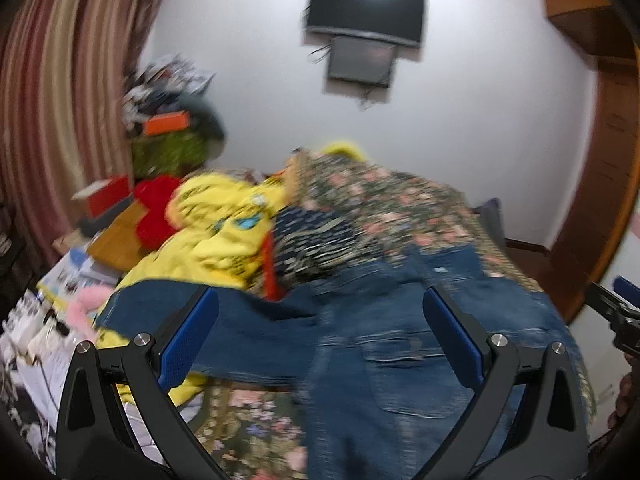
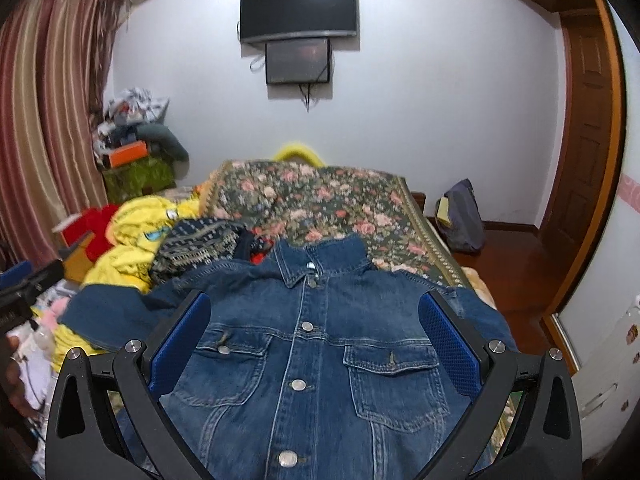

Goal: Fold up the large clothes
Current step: 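Grasp the denim jacket sleeve with the left tool and lift it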

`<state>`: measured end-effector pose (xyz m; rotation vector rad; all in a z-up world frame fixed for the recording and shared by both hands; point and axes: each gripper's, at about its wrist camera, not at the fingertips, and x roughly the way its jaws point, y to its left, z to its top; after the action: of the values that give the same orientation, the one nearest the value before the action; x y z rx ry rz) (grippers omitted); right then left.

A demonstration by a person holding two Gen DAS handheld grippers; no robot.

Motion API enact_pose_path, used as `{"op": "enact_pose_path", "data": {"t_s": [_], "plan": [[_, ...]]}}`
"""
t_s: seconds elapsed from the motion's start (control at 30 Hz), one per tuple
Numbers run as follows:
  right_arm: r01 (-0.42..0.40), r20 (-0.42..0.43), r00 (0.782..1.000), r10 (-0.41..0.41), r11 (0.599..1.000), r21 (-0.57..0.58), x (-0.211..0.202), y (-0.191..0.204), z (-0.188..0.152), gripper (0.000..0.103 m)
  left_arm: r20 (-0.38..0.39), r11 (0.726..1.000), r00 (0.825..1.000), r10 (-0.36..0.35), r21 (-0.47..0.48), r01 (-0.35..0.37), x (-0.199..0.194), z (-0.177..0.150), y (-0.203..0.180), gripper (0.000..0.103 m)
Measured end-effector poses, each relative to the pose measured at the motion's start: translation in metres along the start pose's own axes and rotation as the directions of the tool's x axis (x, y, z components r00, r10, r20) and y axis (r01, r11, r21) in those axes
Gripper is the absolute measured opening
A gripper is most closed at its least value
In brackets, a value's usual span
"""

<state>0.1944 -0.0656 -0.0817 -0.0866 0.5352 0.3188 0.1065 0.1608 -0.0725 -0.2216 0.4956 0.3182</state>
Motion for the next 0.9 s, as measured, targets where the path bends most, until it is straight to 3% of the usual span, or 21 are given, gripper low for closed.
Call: {"op": "enact_pose_path", "data": {"t_s": [0.1, 0.2, 0.33, 0.43, 0.57, 0.63, 0.7, 0.83, 0.9], "plan": [[-0.018, -0.069, 0.997, 0.019, 1.0, 0.008, 0.026, 0.003, -0.004, 0.103, -0.053, 0.997, 0.998, 0.031, -0.067, -0.034, 0.027, -0.004, 0.034, 0.103], [-0.048, -0.144, 0.988, 0.049, 0.999, 0.014, 0.051, 0.004, -0.009, 0.103, -0.118, 0.983, 0.988, 0.095, -0.143, -0.112, 0.054, -0.012, 0.079, 0.103], [-0.068, -0.235, 0.97, 0.07, 0.998, 0.016, 0.076, 0.004, -0.013, 0.103, -0.211, 0.949, 0.973, 0.09, -0.277, -0.148, 0.082, -0.026, 0.139, 0.103], [-0.059, -0.284, 0.957, 0.055, 0.998, -0.007, 0.094, 0.006, -0.013, 0.103, -0.295, 0.926, 0.951, 0.092, -0.325, -0.191, 0.106, -0.04, 0.179, 0.103], [-0.068, -0.323, 0.944, 0.062, 0.998, -0.008, 0.103, 0.003, -0.011, 0.103, -0.389, 0.895, 0.92, 0.041, -0.395, -0.207, 0.136, -0.063, 0.218, 0.103], [-0.076, -0.331, 0.941, 0.069, 0.997, -0.007, 0.107, 0.003, -0.008, 0.103, -0.427, 0.866, 0.904, -0.008, -0.456, -0.207, 0.152, -0.078, 0.239, 0.1], [-0.088, -0.34, 0.937, 0.083, 0.996, 0.001, 0.107, 0.003, -0.006, 0.103, -0.45, 0.829, 0.89, -0.07, -0.523, -0.199, 0.166, -0.091, 0.259, 0.09], [-0.078, -0.351, 0.934, 0.071, 0.997, -0.006, 0.113, 0.005, -0.007, 0.103, -0.445, 0.76, 0.881, -0.162, -0.626, -0.176, 0.183, -0.108, 0.28, 0.087], [-0.069, -0.36, 0.931, 0.059, 0.997, -0.015, 0.116, 0.007, -0.009, 0.103, -0.441, 0.731, 0.878, -0.185, -0.659, -0.178, 0.191, -0.114, 0.291, 0.08]]}}
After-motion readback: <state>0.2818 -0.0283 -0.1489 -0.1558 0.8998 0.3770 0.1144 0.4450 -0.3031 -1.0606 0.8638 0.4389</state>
